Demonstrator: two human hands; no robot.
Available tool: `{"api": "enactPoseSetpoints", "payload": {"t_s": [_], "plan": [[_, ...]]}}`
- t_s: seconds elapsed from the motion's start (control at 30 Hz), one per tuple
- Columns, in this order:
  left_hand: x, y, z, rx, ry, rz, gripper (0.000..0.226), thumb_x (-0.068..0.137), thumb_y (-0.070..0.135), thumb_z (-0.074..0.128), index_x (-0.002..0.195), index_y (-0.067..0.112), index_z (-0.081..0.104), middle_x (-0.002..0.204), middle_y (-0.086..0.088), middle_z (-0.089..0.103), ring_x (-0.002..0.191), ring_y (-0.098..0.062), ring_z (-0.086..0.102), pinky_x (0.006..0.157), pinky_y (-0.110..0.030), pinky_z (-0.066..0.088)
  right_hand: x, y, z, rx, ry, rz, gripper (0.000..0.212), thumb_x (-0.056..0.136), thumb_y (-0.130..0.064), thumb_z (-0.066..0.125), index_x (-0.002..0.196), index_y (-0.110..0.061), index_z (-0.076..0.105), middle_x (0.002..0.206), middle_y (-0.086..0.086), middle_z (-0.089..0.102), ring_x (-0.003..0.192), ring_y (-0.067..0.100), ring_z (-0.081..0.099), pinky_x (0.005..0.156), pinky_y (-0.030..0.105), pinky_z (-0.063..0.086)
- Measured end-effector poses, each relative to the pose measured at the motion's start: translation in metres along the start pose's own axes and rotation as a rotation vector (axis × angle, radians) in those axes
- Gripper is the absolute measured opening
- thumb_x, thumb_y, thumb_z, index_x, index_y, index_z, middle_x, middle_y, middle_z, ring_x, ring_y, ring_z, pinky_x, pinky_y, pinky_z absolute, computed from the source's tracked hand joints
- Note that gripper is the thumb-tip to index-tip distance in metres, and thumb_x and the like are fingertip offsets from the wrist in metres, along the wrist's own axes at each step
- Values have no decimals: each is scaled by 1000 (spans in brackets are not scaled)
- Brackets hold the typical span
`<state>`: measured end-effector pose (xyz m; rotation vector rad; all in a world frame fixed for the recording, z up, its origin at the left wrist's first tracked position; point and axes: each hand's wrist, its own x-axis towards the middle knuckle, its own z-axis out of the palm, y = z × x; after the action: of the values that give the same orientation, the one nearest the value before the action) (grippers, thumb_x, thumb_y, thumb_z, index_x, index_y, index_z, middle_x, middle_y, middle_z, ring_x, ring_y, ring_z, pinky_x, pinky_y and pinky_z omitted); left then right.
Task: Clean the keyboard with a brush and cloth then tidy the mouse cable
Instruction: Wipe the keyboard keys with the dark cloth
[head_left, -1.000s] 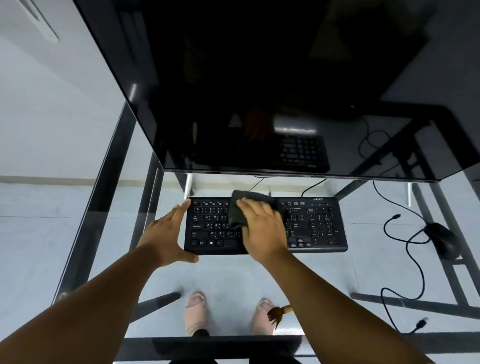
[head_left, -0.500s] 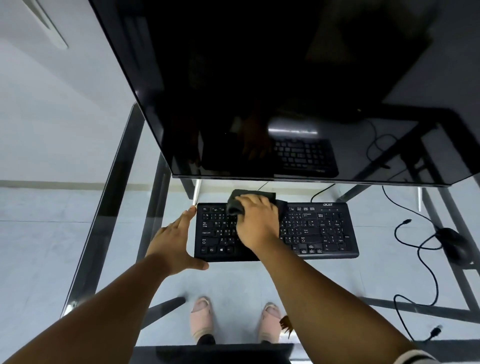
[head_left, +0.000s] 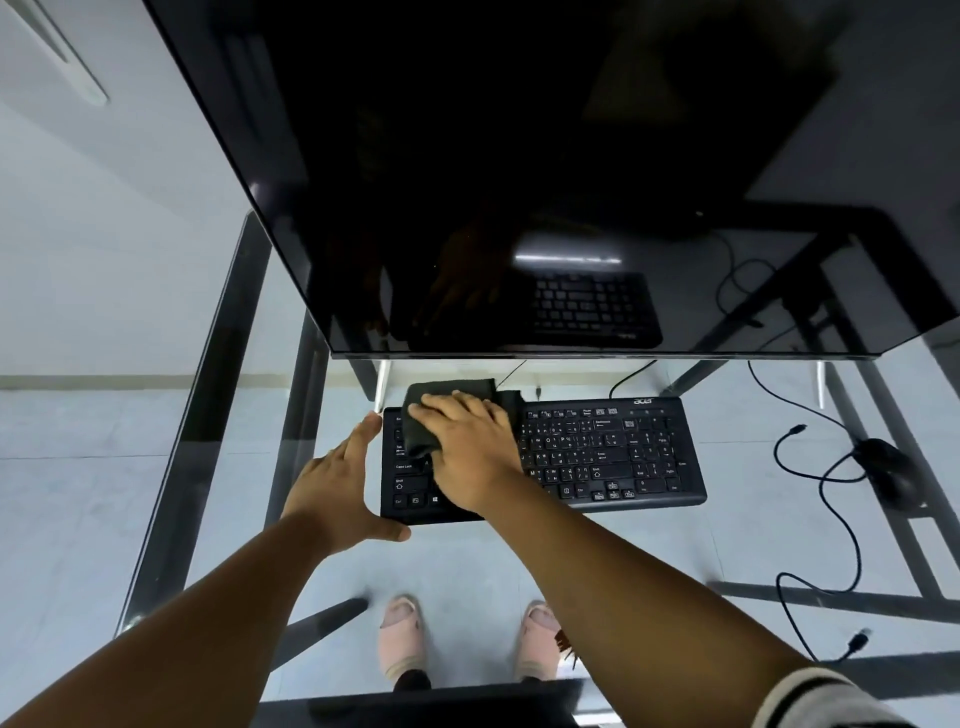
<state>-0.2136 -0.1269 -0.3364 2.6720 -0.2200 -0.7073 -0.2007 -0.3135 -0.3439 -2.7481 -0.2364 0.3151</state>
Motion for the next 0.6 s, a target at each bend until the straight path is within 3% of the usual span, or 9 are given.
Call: {"api": "enactPoseSetpoints", "payload": {"t_s": [0.17, 0.33, 0.5, 0.6], "plan": [[0, 2, 2, -1, 7, -2, 144, 50, 59, 88, 153, 30, -9, 161, 8, 17, 141, -21, 34, 116, -36, 23, 8, -10, 0, -15, 12, 56, 59, 89, -27, 51, 145, -38, 34, 153, -15, 32, 142, 19, 23, 116, 45, 13], [0, 0, 1, 13, 8, 20, 144, 50, 62, 86, 153, 28, -8, 161, 10, 15, 140, -21, 36, 115, -37, 26, -7, 11, -9, -53, 15, -45, 66, 85, -19, 53, 145, -40, 36, 153, -18, 31, 142, 15, 23, 115, 42, 15], [0, 6, 2, 41, 32, 20, 145, 50, 65, 83, 154, 23, -8, 161, 4, 17, 144, -20, 29, 116, -38, 23, -46, 87, -23, 2, 207, 426, 62, 88, -22, 49, 146, -38, 35, 154, -16, 31, 145, 15, 20, 116, 41, 14], [1, 16, 6, 55, 106, 48, 148, 46, 68, 81, 154, 23, -10, 163, 6, 4, 148, -16, 13, 118, -40, 15, -54, 100, -23, 5, 205, 430, 61, 89, -22, 49, 147, -35, 35, 155, -14, 30, 146, 17, 18, 117, 43, 14]]}}
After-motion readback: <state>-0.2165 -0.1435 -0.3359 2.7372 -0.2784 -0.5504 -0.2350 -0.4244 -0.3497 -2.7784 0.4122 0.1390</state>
